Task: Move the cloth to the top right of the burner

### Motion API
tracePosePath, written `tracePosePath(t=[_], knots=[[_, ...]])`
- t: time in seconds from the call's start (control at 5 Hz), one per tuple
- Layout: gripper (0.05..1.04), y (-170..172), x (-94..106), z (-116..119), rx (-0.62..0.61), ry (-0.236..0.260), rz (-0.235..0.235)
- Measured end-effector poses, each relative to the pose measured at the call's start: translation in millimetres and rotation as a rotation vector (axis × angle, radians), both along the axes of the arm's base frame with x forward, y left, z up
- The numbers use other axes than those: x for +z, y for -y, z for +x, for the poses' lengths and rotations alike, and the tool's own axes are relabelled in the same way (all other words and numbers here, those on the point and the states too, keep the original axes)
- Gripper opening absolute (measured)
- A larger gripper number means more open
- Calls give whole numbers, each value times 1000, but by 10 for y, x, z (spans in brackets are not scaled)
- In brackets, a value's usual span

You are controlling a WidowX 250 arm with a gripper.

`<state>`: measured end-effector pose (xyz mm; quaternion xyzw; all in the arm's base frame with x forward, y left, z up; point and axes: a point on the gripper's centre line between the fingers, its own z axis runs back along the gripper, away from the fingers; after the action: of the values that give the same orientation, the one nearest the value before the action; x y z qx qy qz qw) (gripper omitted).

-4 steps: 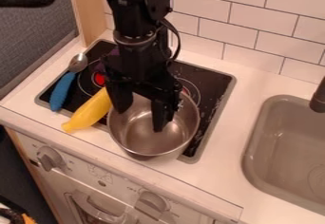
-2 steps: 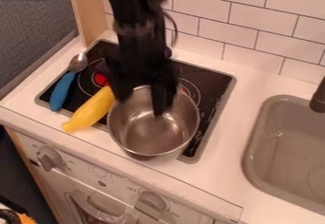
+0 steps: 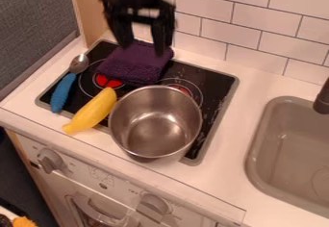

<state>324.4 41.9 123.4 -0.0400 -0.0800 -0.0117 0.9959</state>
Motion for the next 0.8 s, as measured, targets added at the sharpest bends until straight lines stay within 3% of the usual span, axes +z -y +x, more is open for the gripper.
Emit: tracePosePath(t=[0.2, 0.4, 0.8], knots=[[1001, -229, -166, 388, -17, 2, 46], [1001, -377, -413, 606, -34, -27, 88], [1001, -627, -856, 682, -19, -105, 149]])
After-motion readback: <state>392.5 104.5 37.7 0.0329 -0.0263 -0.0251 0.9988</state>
